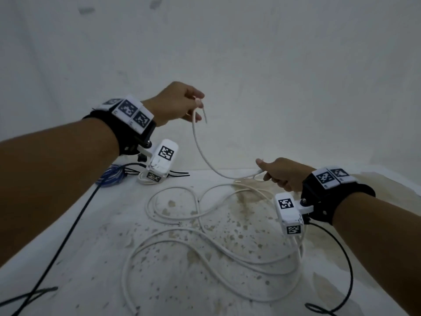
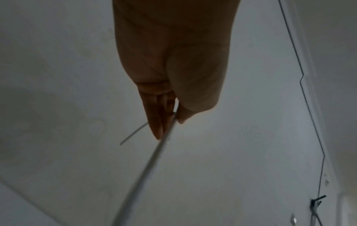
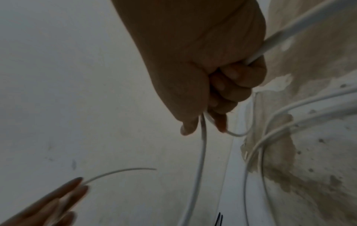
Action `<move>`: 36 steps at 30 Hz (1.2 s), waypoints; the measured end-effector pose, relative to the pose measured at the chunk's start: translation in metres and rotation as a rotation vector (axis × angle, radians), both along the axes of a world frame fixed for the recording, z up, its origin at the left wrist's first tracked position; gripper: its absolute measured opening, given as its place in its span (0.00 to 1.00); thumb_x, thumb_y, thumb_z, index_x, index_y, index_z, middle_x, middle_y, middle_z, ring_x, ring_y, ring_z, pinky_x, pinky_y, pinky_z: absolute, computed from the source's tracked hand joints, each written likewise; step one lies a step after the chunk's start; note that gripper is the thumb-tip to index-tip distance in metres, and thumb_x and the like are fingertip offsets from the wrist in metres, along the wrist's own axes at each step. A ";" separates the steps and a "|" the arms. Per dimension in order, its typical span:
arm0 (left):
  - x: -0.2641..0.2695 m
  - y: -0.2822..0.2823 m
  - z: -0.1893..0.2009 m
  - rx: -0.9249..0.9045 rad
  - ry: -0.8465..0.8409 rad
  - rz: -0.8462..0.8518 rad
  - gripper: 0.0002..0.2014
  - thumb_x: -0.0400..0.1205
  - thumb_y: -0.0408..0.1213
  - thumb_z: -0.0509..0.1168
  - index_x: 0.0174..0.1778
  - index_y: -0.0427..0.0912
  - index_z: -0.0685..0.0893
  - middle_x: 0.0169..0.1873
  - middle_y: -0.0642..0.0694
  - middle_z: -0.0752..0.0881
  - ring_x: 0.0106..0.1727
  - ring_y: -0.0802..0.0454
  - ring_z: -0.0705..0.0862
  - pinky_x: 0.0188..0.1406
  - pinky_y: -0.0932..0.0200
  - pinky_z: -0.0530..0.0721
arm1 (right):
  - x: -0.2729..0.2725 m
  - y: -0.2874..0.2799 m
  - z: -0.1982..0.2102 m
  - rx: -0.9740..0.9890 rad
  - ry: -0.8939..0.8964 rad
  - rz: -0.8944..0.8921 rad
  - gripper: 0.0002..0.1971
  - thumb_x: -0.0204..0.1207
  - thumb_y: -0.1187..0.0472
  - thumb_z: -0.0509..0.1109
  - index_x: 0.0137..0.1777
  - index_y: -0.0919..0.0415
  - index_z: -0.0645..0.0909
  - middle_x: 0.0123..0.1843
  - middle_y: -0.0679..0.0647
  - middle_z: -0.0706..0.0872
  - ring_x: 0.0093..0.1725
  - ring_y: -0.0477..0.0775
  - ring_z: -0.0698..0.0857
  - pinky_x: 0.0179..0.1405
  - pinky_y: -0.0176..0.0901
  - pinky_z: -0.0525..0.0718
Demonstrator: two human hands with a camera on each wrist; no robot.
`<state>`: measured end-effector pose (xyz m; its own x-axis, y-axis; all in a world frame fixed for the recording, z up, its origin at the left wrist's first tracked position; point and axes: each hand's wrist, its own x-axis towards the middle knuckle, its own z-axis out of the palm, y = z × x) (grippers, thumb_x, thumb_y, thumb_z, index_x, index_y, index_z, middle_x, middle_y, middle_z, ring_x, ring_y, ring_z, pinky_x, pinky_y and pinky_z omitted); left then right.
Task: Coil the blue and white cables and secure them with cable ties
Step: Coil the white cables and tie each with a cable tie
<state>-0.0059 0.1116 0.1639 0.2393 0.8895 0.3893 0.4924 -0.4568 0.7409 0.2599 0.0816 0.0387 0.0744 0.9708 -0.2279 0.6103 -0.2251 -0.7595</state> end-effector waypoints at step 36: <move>0.076 -0.077 -0.133 -0.266 0.529 -0.438 0.15 0.89 0.41 0.58 0.47 0.38 0.86 0.40 0.49 0.90 0.42 0.55 0.86 0.41 0.65 0.81 | 0.010 0.007 0.036 0.152 0.942 -0.296 0.15 0.87 0.67 0.49 0.60 0.73 0.77 0.18 0.56 0.77 0.16 0.45 0.61 0.21 0.35 0.59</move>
<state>0.0702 0.0351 0.0308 0.6906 0.7174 -0.0922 0.6284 -0.5319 0.5676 0.2697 0.0889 0.0748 0.1707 0.9661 -0.1937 -0.3208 -0.1314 -0.9380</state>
